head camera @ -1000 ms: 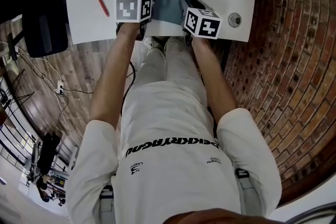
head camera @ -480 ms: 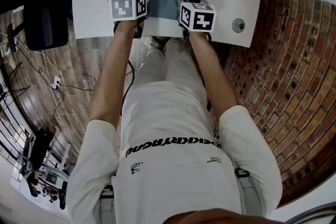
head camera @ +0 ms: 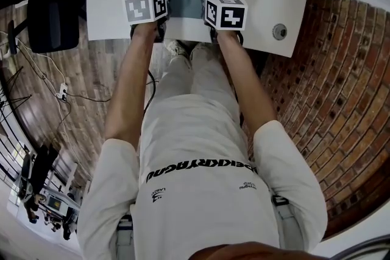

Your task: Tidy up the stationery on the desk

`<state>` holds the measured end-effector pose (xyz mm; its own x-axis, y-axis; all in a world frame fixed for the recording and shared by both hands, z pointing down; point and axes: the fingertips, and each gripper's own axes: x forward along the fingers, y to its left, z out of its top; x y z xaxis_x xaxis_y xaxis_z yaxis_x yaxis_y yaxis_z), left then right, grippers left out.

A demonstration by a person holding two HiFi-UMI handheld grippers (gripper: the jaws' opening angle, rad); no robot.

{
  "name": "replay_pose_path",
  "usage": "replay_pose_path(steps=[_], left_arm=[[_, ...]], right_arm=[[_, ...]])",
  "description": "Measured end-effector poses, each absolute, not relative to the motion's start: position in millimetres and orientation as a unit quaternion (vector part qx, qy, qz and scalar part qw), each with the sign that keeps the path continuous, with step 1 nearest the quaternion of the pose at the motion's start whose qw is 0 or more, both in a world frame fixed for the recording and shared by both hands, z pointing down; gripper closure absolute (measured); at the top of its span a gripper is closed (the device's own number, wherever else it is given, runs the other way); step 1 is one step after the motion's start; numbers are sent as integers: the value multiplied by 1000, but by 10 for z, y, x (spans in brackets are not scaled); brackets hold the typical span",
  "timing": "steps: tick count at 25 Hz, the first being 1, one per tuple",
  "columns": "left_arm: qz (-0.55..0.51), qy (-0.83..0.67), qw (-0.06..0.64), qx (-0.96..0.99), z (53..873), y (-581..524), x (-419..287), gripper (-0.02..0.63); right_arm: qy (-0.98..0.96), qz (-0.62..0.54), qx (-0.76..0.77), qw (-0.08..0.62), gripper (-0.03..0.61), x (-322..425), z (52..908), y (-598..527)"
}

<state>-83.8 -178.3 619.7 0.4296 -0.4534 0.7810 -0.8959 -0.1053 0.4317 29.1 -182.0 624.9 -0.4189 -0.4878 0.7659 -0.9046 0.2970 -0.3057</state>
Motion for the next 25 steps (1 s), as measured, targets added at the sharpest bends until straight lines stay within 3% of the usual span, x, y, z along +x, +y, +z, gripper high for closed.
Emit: replay_pose_path(steps=[18, 25], left_arm=[[222, -477, 451, 721, 6260, -1800, -941, 528], [209, -496, 415, 734, 5982, -1804, -1044, 562]], right_arm=[[-745, 346, 480, 307, 422, 231, 6272, -1836], [-764, 319, 494, 264, 411, 218, 5905, -1913]])
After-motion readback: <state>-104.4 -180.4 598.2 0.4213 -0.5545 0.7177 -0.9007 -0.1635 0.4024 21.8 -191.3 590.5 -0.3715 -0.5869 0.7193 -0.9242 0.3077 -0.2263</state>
